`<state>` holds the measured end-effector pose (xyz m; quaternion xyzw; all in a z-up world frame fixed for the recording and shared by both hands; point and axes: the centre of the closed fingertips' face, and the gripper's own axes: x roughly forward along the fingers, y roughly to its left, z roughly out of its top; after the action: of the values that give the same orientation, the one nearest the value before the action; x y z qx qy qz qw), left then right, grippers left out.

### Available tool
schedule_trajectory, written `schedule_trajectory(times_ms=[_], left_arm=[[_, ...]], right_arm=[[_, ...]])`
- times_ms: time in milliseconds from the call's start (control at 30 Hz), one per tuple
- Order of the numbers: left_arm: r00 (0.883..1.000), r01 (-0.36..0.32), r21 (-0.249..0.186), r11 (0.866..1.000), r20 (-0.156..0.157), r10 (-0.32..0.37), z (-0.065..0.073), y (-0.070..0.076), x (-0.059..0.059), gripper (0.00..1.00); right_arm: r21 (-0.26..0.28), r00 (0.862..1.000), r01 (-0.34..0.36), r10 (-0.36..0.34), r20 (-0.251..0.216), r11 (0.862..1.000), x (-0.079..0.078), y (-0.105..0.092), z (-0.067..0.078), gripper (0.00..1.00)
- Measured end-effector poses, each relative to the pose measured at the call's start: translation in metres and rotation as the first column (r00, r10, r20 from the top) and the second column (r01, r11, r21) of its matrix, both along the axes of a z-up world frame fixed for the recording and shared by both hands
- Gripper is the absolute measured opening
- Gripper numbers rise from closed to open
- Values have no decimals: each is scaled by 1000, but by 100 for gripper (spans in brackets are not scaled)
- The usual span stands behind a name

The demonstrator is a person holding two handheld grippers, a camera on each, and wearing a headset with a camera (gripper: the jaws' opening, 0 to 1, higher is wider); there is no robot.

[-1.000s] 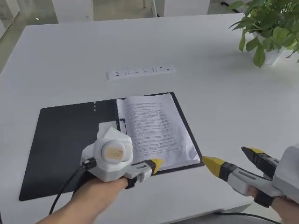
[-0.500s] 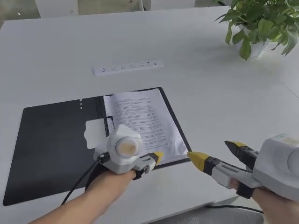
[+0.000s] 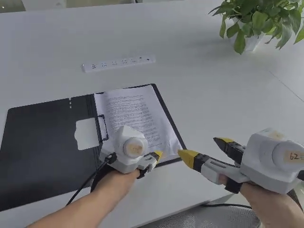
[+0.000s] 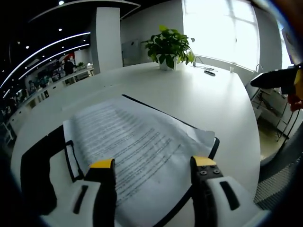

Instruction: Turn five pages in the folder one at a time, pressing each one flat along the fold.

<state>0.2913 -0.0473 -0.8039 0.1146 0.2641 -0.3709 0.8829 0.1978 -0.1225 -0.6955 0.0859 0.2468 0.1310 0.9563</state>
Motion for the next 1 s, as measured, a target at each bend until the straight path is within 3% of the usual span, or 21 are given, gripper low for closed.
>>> schedule_trajectory(times_ms=[100, 367, 500, 700, 833, 1000], left_arm=[[1000, 4, 11, 1000, 25, -5, -5, -1, 0, 62], [996, 39, -52, 998, 79, -34, -4, -6, -5, 48], [996, 45, -58, 997, 85, -40, -4, -8, -7, 40], [996, 41, -57, 998, 78, -37, -4, -7, -6, 37], [995, 32, -43, 999, 92, -28, -4, -3, -1, 20], [994, 42, -23, 999, 104, -39, -4, -1, 1, 15]], right_arm=[[4, 1000, -6, 6, -4, 1000, 2, 1, -1, 65], [8, 1000, -21, 21, -13, 1000, 10, 6, -7, 62], [-5, 999, -32, 32, -18, 999, 12, 6, -9, 61], [-11, 998, -50, 49, -43, 999, 16, 7, -17, 60], [-16, 995, -72, 71, -64, 997, 21, 10, -23, 59], [-6, 992, -82, 81, -97, 997, 31, 11, -37, 58]])
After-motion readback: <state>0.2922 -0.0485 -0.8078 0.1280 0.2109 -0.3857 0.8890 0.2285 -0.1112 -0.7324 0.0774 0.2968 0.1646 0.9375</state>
